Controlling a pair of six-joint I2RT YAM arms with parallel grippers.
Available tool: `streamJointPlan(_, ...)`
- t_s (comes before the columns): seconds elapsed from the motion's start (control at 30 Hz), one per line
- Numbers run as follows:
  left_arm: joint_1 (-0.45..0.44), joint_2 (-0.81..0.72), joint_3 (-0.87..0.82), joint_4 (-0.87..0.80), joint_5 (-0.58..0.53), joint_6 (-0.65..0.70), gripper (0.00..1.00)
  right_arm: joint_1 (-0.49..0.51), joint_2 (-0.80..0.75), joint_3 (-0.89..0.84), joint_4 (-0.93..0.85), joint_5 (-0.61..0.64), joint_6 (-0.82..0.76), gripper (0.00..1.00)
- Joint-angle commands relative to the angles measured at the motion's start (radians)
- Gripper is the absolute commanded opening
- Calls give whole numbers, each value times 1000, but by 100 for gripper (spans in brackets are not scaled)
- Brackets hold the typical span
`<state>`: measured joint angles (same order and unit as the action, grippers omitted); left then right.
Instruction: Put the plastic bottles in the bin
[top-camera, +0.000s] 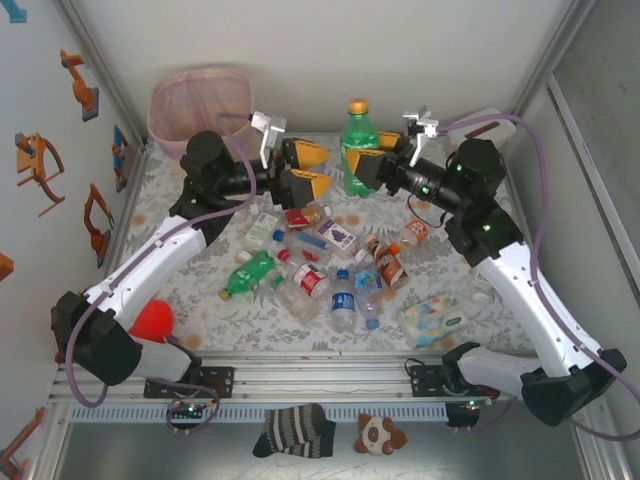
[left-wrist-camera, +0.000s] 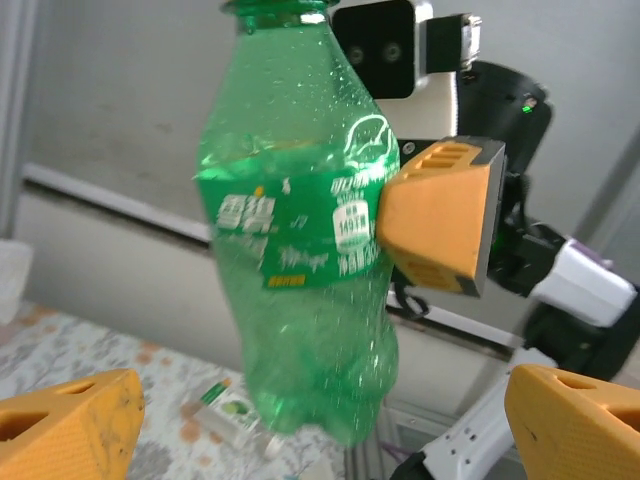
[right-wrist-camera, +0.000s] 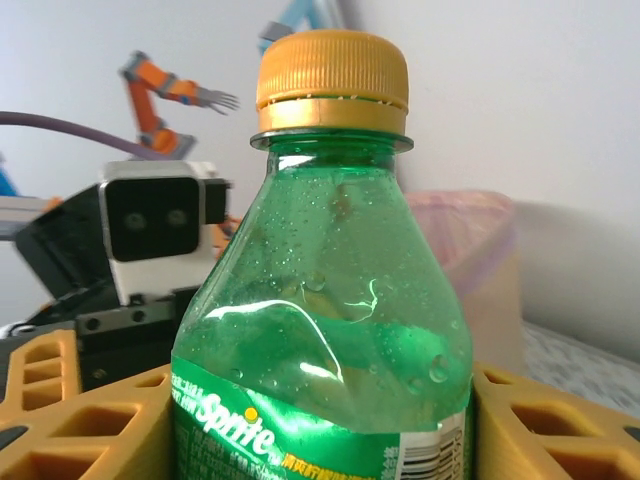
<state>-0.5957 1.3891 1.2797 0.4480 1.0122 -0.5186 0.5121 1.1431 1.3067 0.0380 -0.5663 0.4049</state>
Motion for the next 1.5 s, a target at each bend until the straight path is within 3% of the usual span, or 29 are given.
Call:
streamJointPlan(0.0, -23, 18, 56, 106, 60, -36, 93, 47, 6, 43, 121, -50, 27, 58)
streamJointPlan(0.2, -55, 54, 85, 188, 105, -103, 91, 112, 43, 82, 161, -53, 39, 58)
streamJointPlan(0.57, -56, 50, 86, 227, 125, -117, 66, 144, 59, 78, 174, -26, 44, 58)
streamJointPlan(0.8, -51, 40, 81, 210, 120, -98, 55, 145, 49, 67, 166, -5, 33, 58)
streamJointPlan(0.93, -36, 32, 78, 197, 113, -92, 55, 146, 33, 83, 101, 26, -7, 71)
streamJointPlan(1.03, -13, 17, 67, 181, 90, -88, 54, 144, -3, 76, 42, 91, -61, 75)
streamJointPlan(1.13, 20, -11, 56, 95, 30, -29, 54, 144, -34, 75, -18, 166, -105, 76)
streamJointPlan(1.3, 83, -46, 112, -228, -110, 150, 53, 144, -70, 75, -96, 238, -150, 77)
streamJointPlan(1.47, 159, -32, 228, -540, -353, 271, 53, 144, -81, 76, -143, 266, -161, 77)
